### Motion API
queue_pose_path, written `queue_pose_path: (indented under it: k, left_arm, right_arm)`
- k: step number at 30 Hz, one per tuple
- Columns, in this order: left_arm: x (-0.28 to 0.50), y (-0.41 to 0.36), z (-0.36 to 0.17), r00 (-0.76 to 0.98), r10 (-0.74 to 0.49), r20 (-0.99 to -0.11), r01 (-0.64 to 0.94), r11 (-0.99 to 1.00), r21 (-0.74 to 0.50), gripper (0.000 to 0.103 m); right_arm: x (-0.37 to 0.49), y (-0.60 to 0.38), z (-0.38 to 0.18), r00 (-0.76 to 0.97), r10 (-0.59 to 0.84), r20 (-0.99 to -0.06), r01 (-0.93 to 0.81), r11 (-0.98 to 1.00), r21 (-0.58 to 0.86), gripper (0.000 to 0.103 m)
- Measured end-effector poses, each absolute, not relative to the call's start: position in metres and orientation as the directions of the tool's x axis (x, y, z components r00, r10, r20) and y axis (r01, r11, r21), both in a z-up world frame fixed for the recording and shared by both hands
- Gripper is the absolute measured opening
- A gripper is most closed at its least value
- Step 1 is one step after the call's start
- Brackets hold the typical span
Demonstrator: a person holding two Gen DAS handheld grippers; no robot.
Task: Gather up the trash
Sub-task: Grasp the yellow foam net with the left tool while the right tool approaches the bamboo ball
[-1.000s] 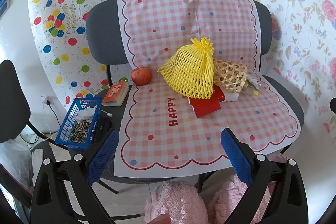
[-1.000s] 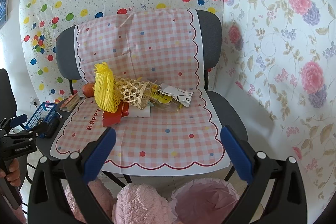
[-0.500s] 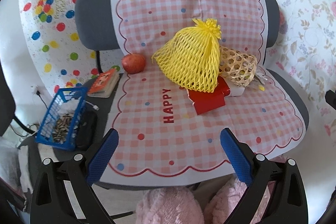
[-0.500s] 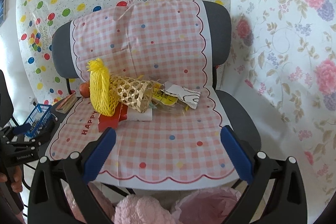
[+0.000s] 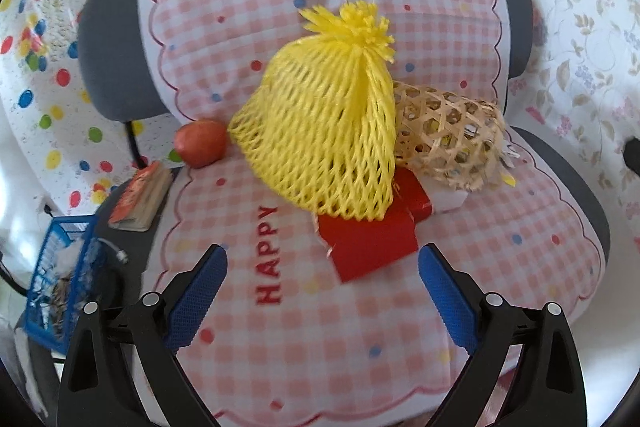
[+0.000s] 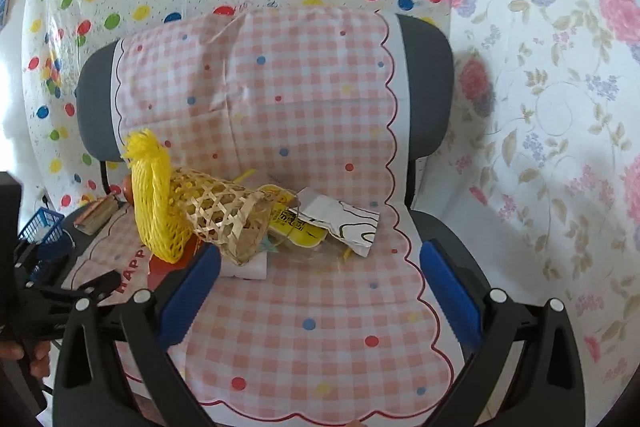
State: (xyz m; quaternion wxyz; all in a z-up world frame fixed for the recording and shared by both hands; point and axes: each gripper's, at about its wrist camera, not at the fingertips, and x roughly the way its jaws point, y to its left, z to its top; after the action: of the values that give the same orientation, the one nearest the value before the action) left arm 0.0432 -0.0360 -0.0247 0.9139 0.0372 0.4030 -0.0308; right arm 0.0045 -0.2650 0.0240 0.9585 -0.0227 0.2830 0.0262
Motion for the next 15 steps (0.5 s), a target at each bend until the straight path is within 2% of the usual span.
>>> queue_pose_path:
  k: [6,11,13,14,15]
  left_arm:
    - [0.074,-0.048,-0.041,0.663,-0.060,-0.746,0.130,0.991,0.036,0.090]
    - [0.095,-0.057,-0.056,0.669,-0.025,-0.743,0.119,0.990,0.074,0.088]
    - [0.103,-0.059,-0.064,0.662,-0.011,-0.749,0.121,0.988,0.092,0.075]
    - [0.109,-0.058,-0.070,0.647,-0.006,-0.762,0.120,0.988,0.094,0.075]
    - [0.111,-0.056,-0.073,0.642,-0.016,-0.767,0.121,0.989,0.081,0.073]
  right_arm:
    - [0.023,-0.271,0.014,0.804,0.121,-0.582,-0.088,0.993,0.084,0.097]
    - [0.033,-0.275,0.009,0.795,0.139,-0.591,-0.086,0.989,0.117,0.097]
    - [0.035,-0.277,0.005,0.781,0.139,-0.609,-0.087,0.990,0.115,0.096]
    - [0.037,-0.278,0.003,0.775,0.139,-0.616,-0.089,0.990,0.111,0.094]
    - [0.038,-0.278,0.001,0.769,0.144,-0.623,-0.095,0.989,0.111,0.086]
